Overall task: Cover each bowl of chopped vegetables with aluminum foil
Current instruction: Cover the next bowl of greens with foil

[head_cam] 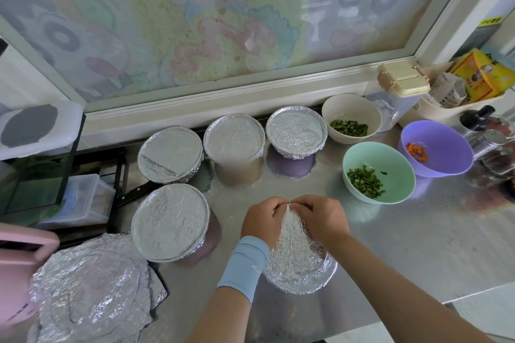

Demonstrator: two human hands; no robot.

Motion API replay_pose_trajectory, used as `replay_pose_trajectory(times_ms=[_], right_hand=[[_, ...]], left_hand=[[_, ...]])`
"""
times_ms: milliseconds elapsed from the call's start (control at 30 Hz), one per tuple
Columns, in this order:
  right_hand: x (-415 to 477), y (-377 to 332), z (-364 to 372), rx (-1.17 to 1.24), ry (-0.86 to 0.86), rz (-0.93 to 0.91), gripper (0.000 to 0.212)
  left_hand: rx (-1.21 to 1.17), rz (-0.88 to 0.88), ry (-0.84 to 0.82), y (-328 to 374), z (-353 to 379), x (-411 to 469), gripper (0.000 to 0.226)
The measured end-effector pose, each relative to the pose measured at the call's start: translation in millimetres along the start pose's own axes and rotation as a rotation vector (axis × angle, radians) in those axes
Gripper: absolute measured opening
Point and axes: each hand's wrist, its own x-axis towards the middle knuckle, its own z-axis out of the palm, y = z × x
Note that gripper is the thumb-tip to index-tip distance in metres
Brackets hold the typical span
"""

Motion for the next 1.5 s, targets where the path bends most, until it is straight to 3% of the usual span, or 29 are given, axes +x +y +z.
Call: replay_pose_trajectory(times_ms=[233, 333, 433, 567, 767, 933, 1100, 1367, 1500], right_hand=[[1, 2, 0, -0.008, -0.052, -0.034, 0.013], [-6, 5, 1, 0.011, 0.023, -0.028, 0.021], [-12, 5, 0, -0.019, 0.096, -0.021, 0.013], [-9, 4, -5, 0.047, 0.058, 0.040, 0.009], [-3, 5, -7, 0.050, 0.021, 0.038, 0.006], [-5, 6, -6, 0.016, -0.014, 0.014, 0.009], [-10, 11, -8, 0.068, -0.033, 0.035, 0.020], [-11, 16, -10, 0.108, -0.028, 0.074, 0.011], [-11, 14, -12, 0.135, -0.047, 0.072, 0.007]], left_hand=[[-0.018, -0.019, 0.071, 0, 5, -7, 0.016], [-0.006, -0.042, 0.117, 0, 8, -12, 0.018], [-0.015, -0.071, 0.159, 1, 10, -14, 0.019], [-0.001, -0.079, 0.195, 1, 14, -16, 0.019], [0.138, -0.014, 0.150, 3, 14, -10, 0.021], [0.090, 0.088, 0.028, 8, 12, 3, 0.017], [0.107, 0.088, 0.075, 5, 16, 0, 0.016], [0.167, 0.051, 0.117, 5, 23, -9, 0.018], [0.214, 0.128, 0.100, 7, 21, -9, 0.018]])
